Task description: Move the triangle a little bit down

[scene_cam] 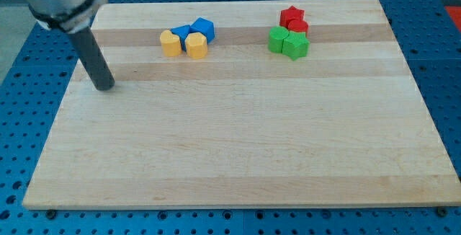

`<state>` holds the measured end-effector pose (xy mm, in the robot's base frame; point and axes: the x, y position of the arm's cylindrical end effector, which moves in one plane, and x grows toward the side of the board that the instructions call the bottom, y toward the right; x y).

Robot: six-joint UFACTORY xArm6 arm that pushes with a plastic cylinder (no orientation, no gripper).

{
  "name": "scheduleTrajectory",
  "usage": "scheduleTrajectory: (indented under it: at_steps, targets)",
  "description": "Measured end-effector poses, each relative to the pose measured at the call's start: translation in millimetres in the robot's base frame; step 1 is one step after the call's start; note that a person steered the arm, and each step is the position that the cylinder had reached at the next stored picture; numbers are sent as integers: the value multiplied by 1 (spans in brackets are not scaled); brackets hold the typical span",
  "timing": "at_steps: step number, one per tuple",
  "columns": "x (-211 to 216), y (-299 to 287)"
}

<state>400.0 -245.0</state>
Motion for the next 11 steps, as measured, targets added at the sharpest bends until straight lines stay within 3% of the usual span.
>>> scheduleTrajectory:
  at_steps: [1, 2, 3, 7, 10, 11]
  targets:
    - [-88, -4]
    - [-168, 32]
    - [-198, 51]
    - [-124, 126]
    - [-55, 134]
    - [-52, 134]
